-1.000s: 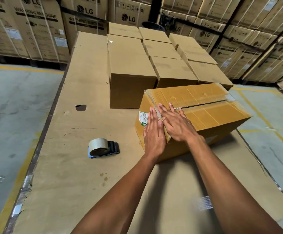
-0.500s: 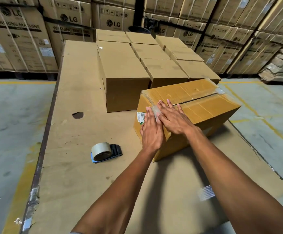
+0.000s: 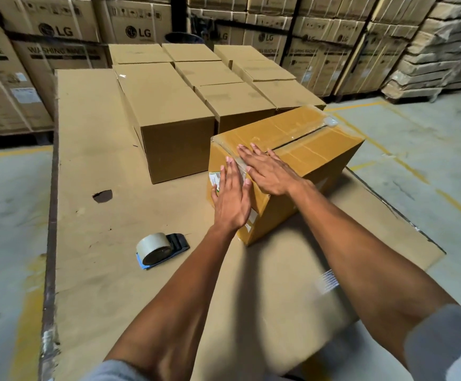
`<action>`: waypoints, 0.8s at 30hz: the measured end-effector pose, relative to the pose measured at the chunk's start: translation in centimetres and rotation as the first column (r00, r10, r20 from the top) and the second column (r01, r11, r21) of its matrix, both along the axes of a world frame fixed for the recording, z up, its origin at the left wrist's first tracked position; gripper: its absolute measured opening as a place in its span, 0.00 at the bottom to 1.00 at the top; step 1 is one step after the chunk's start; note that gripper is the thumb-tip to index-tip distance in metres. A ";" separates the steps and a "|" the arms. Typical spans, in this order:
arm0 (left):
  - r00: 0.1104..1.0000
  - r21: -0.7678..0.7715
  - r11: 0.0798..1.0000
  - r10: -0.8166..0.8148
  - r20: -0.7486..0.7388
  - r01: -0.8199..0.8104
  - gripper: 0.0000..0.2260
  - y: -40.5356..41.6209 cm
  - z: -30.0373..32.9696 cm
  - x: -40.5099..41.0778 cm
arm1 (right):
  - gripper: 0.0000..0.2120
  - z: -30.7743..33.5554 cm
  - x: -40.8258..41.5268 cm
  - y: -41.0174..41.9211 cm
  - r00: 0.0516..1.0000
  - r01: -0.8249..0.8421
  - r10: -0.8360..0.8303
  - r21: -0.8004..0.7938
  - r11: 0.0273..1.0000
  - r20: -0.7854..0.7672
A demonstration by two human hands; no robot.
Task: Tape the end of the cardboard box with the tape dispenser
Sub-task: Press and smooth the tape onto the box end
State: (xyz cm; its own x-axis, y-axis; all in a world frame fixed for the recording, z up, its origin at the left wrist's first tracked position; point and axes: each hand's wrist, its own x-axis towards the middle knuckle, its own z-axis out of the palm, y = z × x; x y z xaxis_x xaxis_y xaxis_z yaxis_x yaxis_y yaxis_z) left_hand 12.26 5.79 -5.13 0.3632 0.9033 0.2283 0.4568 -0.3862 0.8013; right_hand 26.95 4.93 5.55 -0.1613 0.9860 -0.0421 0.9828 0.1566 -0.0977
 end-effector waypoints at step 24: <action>0.994 -0.131 0.990 0.064 0.085 -0.053 0.31 -1.4 -0.5 1.6 | 0.28 -1.4 -0.3 0.0 0.999 0.026 -0.027 0.030 0.999 0.030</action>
State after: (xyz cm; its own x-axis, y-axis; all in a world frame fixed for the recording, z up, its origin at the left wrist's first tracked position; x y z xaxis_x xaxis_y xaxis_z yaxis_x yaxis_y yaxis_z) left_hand 13.88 4.36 -5.66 0.2924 0.9462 0.1385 0.4004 -0.2526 0.8808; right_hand 26.66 4.98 4.17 -0.1341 0.9908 -0.0170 0.9891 0.1328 -0.0634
